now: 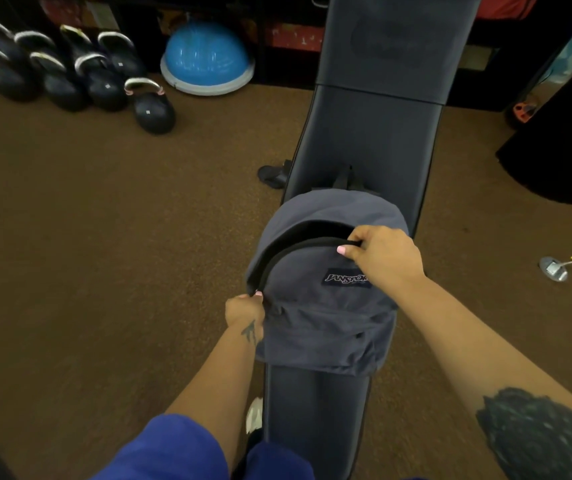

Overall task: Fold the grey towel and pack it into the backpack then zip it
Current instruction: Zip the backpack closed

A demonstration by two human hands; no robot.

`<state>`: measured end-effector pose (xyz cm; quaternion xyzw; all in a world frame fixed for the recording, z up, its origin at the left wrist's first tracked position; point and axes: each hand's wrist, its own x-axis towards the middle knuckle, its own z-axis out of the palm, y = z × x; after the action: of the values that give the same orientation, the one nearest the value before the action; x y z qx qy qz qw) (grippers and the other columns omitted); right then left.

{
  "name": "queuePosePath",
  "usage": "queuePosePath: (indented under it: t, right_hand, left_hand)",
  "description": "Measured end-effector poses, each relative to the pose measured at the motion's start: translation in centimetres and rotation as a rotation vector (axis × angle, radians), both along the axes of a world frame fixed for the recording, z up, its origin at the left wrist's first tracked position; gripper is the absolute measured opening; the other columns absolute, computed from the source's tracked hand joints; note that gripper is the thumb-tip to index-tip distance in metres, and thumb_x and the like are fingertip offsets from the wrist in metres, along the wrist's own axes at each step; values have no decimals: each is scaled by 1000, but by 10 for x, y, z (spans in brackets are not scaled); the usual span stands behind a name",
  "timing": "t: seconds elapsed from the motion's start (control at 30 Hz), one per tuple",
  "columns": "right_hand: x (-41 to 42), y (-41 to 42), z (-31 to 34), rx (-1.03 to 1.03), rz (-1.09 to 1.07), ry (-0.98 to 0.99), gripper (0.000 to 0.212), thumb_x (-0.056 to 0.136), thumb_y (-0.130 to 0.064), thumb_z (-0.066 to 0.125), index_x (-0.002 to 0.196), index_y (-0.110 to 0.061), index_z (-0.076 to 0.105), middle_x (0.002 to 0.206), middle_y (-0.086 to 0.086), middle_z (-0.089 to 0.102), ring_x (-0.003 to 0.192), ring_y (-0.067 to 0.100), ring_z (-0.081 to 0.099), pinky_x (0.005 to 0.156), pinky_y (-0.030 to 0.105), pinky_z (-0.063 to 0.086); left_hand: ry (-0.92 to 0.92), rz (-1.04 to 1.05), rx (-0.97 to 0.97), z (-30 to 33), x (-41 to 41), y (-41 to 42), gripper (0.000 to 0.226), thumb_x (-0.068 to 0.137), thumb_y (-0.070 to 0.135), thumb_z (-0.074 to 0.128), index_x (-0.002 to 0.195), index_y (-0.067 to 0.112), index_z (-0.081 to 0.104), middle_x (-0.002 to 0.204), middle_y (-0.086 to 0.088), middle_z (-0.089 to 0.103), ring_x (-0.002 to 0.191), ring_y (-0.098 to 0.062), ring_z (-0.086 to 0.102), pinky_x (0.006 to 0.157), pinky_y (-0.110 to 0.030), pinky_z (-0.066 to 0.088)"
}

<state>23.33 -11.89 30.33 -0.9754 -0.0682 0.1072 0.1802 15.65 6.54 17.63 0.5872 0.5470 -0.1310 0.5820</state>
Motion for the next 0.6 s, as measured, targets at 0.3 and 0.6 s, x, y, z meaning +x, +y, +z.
queuePosePath:
  t: [0.3, 0.6]
  right_hand:
    - [-21, 36, -1, 185, 131, -31, 20, 83, -29, 66, 99, -24, 56, 77, -8, 70, 79, 15, 66, 67, 31, 50]
    - [-56, 95, -53, 86, 422, -28, 17, 87, -20, 54, 104, -16, 53, 103, 7, 62, 89, 37, 62, 67, 41, 48]
  left_hand:
    - [-124, -254, 249, 40, -3, 22, 45, 82, 14, 67, 49, 15, 37, 50, -4, 43, 54, -19, 46, 58, -31, 37]
    - [-63, -424, 306, 85, 10, 37, 50, 74, 24, 74, 115, 7, 50, 117, -15, 61, 107, -29, 60, 82, -33, 47]
